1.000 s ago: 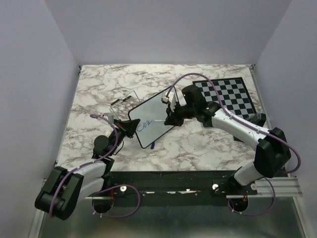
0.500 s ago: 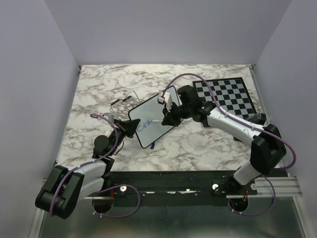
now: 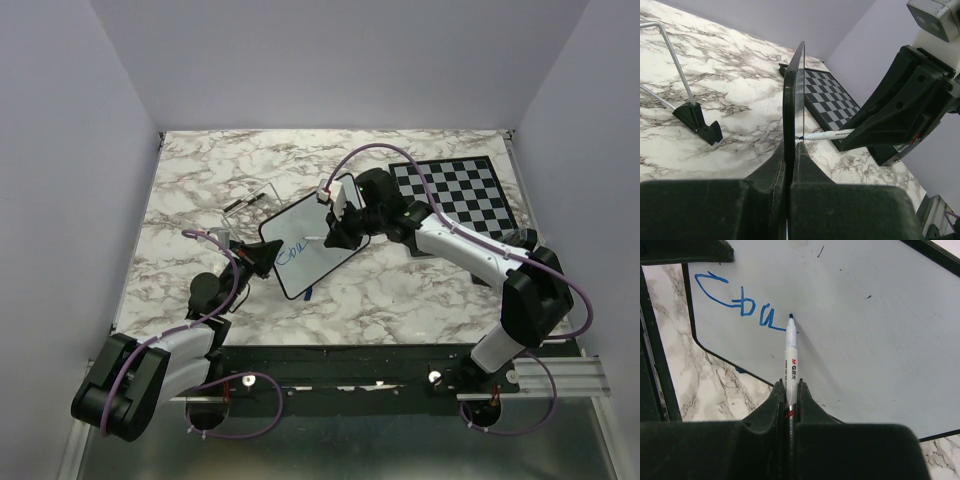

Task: Write a sentence on the whiteboard

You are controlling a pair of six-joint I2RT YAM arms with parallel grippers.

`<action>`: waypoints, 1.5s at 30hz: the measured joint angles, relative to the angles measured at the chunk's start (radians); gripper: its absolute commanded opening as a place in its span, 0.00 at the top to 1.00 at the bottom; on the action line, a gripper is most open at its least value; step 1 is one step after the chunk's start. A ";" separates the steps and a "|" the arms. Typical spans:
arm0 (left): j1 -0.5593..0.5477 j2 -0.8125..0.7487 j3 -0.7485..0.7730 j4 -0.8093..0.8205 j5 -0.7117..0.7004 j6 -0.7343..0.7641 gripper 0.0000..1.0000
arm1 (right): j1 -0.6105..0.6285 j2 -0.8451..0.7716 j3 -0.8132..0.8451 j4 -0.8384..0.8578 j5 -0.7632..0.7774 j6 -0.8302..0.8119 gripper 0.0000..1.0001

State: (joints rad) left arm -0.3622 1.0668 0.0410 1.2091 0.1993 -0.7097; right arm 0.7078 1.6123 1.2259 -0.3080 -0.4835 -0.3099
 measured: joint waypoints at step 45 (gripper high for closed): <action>0.000 -0.003 0.000 -0.006 0.000 0.000 1.00 | 0.000 0.000 -0.001 -0.044 0.046 0.010 0.99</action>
State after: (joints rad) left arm -0.3622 1.0634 0.0410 1.2030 0.1989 -0.7097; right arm 0.7074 1.6123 1.2251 -0.3523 -0.4374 -0.2996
